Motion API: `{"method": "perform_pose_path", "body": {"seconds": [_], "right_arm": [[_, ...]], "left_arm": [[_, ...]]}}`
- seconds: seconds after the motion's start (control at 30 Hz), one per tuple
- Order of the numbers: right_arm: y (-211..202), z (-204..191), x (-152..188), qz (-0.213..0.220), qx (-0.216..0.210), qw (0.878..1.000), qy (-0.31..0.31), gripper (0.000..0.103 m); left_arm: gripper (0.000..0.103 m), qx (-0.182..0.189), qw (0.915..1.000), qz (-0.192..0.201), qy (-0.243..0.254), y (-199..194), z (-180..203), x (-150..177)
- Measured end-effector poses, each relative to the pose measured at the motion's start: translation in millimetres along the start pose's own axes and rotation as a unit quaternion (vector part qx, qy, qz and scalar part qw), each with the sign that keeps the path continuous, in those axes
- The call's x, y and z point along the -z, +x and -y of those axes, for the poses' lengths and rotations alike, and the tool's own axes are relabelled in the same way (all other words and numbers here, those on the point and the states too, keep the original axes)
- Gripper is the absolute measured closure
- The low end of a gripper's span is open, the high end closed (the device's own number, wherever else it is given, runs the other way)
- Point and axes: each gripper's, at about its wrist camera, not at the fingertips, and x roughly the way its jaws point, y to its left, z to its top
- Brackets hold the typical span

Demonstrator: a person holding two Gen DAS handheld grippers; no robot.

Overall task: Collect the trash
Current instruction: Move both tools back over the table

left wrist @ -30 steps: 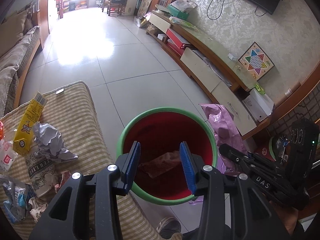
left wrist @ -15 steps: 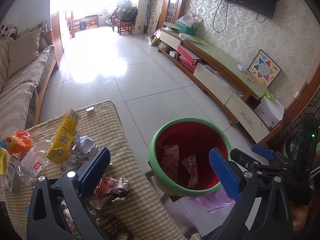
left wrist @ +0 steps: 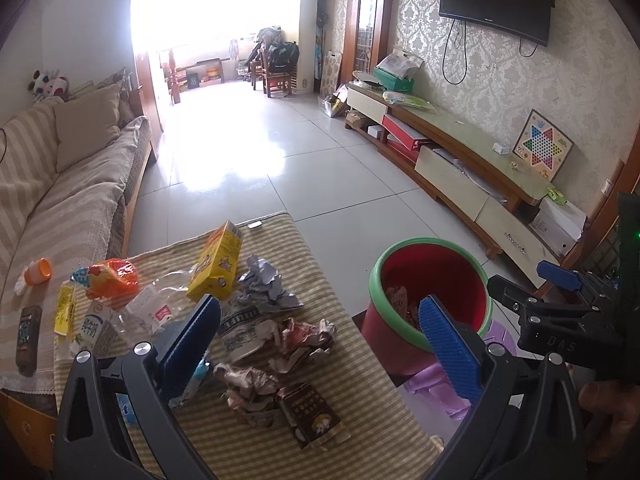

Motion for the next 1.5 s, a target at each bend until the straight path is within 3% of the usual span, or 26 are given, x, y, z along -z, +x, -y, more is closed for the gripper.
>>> {"method": "perform_pose_path", "body": {"seconds": [0.4, 0.93, 1.5], "right_arm": [[-24, -67, 17, -0.011, -0.029, 0.999, -0.027, 0.004], [-37, -169, 38, -0.012, -0.070, 0.994, -0.083, 0.004], [-19, -194, 55, -0.046, -0.102, 0.988, -0.107, 0.004]], "left_arm": [[0.008, -0.006, 0.9973, 0.001, -0.074, -54, -84, 50], [0.008, -0.053, 0.9932, 0.016, -0.103, -101, -165, 88], [0.008, -0.067, 0.9881, -0.015, -0.138, -87, -213, 121]]}}
